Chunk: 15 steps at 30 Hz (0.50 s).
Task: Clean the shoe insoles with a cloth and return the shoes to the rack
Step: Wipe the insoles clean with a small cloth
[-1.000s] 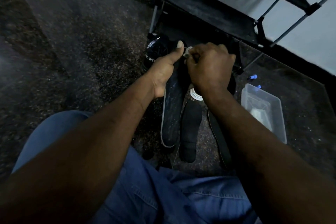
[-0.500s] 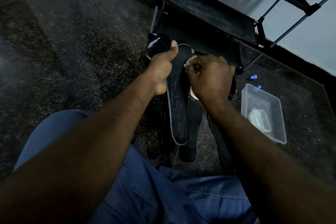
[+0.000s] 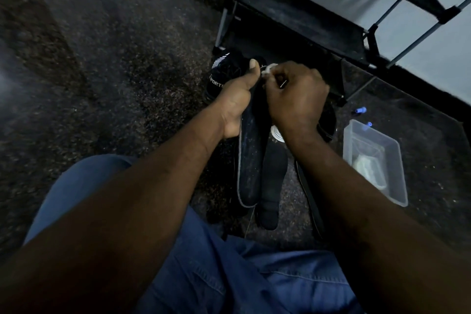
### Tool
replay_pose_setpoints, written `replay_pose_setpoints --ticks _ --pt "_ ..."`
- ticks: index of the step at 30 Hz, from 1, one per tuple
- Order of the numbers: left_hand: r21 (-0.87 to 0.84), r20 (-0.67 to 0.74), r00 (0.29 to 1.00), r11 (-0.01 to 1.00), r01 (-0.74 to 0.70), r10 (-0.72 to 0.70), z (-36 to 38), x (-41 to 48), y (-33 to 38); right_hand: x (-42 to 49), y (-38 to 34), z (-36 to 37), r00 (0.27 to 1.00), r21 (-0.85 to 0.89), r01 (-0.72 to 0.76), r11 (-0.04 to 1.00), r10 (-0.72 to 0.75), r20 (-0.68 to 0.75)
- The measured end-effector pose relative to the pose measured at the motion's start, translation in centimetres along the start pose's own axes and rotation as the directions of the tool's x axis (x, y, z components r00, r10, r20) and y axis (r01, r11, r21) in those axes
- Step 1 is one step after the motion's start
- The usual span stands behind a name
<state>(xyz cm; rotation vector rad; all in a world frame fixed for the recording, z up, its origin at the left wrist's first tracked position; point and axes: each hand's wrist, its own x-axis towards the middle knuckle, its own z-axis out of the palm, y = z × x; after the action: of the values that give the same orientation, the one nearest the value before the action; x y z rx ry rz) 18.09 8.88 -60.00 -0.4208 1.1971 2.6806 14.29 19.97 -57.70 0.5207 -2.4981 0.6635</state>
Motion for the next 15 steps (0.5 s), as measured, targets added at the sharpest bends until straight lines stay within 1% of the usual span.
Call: replay_pose_setpoints --ticks 2,3,4,6,7,10,11,13,14,15 --pt "0.025 -0.012 1.000 0.999 -0.024 0.025 -0.2 0.1 0.0 -0.6 -0.4 0.1 0.995 -0.004 0.092 0.996 -0.092 0.033" --pt "0.031 -0.004 1.000 0.999 -0.026 0.026 -0.1 0.2 0.0 -0.5 -0.3 0.0 0.994 -0.029 0.106 0.994 -0.105 0.029" --pt "0.022 0.010 1.000 1.000 -0.010 0.010 0.0 0.1 0.0 -0.2 0.0 -0.1 0.997 -0.048 0.079 0.996 -0.078 0.011" --pt "0.029 0.023 0.999 0.999 0.021 -0.022 0.2 -0.1 0.0 0.2 0.5 -0.2 0.999 -0.022 -0.027 0.999 0.026 -0.036" --pt "0.036 0.023 1.000 0.999 0.013 -0.014 0.0 0.1 -0.1 0.1 0.4 -0.1 0.999 0.002 -0.032 0.999 0.032 -0.036" --pt "0.017 0.048 0.998 0.999 -0.029 0.028 -0.4 0.4 -0.3 -0.6 -0.3 -0.1 0.994 -0.012 0.107 0.994 -0.107 0.007" --pt "0.004 0.051 0.999 1.000 -0.018 0.017 -0.3 0.4 -0.3 -0.3 -0.1 -0.3 0.995 -0.036 0.103 0.994 -0.103 0.004" --pt "-0.011 0.056 0.998 1.000 0.010 -0.009 -0.1 0.4 -0.3 0.4 0.6 -0.8 1.000 -0.040 0.003 0.999 -0.004 -0.030" --pt "-0.012 0.059 0.998 1.000 0.015 -0.014 -0.1 0.5 -0.2 0.5 0.8 -0.9 0.999 -0.038 -0.018 0.999 0.016 -0.042" --pt "-0.014 0.054 0.998 1.000 0.013 -0.012 -0.2 0.6 -0.2 0.3 0.7 -0.9 0.999 -0.044 0.020 0.999 -0.021 -0.026"
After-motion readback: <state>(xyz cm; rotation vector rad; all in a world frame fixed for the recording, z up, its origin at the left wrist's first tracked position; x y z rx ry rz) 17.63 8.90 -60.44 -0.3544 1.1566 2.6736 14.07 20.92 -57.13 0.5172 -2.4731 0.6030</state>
